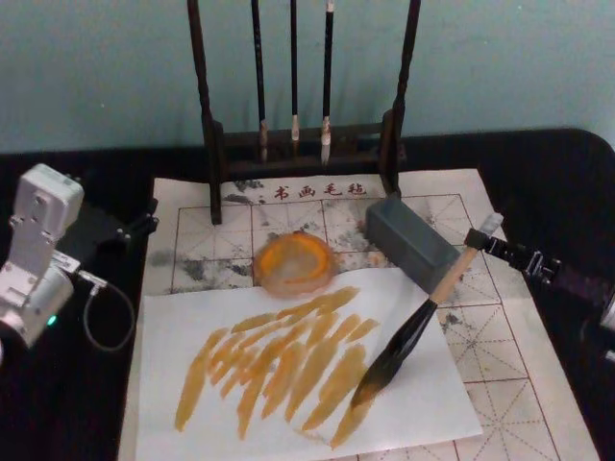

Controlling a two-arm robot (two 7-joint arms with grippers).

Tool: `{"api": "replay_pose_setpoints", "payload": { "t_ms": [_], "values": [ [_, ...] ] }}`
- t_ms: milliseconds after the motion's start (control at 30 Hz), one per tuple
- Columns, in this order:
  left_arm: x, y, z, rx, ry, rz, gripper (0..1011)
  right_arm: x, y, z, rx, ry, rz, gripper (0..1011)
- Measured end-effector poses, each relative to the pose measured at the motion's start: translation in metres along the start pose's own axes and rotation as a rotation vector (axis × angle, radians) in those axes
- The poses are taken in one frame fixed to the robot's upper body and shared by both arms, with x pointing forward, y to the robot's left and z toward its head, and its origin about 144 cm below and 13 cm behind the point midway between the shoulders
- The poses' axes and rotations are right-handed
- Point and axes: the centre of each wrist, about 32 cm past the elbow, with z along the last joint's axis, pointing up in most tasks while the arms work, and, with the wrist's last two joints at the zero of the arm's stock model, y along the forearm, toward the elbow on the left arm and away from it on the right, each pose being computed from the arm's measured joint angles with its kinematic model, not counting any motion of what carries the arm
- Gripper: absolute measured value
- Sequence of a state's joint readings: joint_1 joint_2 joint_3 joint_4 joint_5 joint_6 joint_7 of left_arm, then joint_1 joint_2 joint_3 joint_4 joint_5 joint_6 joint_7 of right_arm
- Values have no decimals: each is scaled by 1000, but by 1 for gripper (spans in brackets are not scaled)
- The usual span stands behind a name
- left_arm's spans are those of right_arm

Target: Pick up the brush from the inkstone, write on the paper, then place the brush back to its original position.

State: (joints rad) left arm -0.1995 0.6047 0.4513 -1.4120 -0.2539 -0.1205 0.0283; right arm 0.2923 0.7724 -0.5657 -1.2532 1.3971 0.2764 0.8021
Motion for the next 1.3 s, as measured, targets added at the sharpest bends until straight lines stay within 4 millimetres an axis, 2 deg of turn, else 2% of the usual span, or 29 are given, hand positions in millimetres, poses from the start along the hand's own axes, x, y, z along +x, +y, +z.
{"api": "replay_pose_setpoints", "payload": {
  "t_ms": [933,1300],
  "values": [
    [0,0,0,0,0,0,1001,-4,7,-4,128,97,29,184],
    [0,0,0,0,0,0,1001,-7,28,-10,190,133,13,184]
  ]
}}
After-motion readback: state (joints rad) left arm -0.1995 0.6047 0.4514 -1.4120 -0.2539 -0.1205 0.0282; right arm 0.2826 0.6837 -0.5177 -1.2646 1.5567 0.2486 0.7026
